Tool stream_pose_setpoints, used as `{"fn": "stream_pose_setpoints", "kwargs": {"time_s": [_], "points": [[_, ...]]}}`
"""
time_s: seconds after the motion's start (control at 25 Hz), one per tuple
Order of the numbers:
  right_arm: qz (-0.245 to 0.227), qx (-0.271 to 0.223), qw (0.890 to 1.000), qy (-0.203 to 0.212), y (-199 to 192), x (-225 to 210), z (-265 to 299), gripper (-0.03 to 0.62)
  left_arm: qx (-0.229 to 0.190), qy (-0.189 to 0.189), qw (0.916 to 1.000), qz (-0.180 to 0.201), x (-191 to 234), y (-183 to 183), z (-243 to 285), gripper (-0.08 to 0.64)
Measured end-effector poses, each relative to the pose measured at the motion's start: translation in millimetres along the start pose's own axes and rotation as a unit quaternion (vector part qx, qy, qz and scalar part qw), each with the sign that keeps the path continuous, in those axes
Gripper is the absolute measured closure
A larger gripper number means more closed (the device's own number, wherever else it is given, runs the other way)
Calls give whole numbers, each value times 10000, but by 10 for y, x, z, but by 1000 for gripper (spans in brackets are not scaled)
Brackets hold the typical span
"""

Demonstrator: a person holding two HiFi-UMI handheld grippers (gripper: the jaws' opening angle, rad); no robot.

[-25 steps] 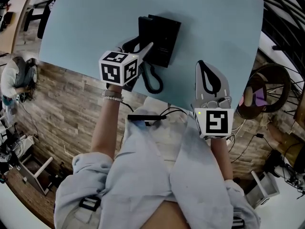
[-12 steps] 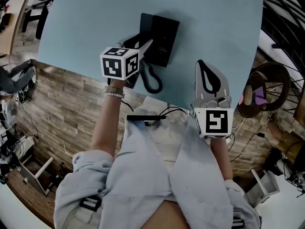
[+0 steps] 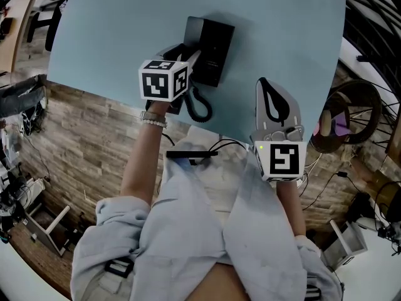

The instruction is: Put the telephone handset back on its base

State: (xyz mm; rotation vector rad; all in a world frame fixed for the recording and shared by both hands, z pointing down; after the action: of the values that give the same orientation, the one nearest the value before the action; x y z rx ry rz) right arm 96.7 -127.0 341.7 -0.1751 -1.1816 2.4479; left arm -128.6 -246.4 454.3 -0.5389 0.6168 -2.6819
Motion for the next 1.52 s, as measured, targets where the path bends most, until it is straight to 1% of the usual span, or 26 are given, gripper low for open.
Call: {"fn": "stream_pose_setpoints", "kwargs": {"time_s": [0.12, 0.28, 0.36, 0.52, 0.72, 1.0, 1.12, 1.32, 1.52], "points": [[-6, 7, 10000, -3, -2, -11, 3, 586, 43, 73, 10000, -33, -8, -3, 23, 362], [25, -7, 10000, -18, -38, -25, 9, 586, 1, 57, 10000, -36, -8, -6, 33, 362], [63, -46, 10000, -19, -52, -21, 12, 586, -81, -1, 9999, -128, 2, 1, 23, 362], [-21, -6, 10000, 14, -39, -25, -9, 586, -142, -169, 9991, -358, 2, 38, 12, 362], [-106, -6, 9999, 22, -16, -4, -31, 586, -323, -157, 9987, -363, 8, 44, -81, 362], [-148, -151, 9998, 46, 20, 16, -92, 586, -767, -152, 9968, -146, -83, 65, -348, 367], [-249, -159, 9995, 72, 45, 27, -125, 586, -986, -33, 9951, 1, -142, 71, -512, 404], [-327, -267, 9991, 85, 86, 34, -171, 586, -1338, 248, 9907, 99, -238, 61, -781, 507], [-319, -458, 9984, 96, 109, 36, -223, 586, -1635, 379, 9852, 342, -376, 50, -1033, 549]]}}
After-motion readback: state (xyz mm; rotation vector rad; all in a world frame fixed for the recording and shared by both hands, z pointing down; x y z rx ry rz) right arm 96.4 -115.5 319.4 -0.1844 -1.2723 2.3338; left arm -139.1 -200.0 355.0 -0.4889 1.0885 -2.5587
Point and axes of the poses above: the fingertips, and each gripper's own axes: z forward along the fingers, x to its left, y out of its top, the point moved 9 cm from there along -z, backward along the fingers, and after that the axes turned 15 degrees about x, right-handed, at the moved point
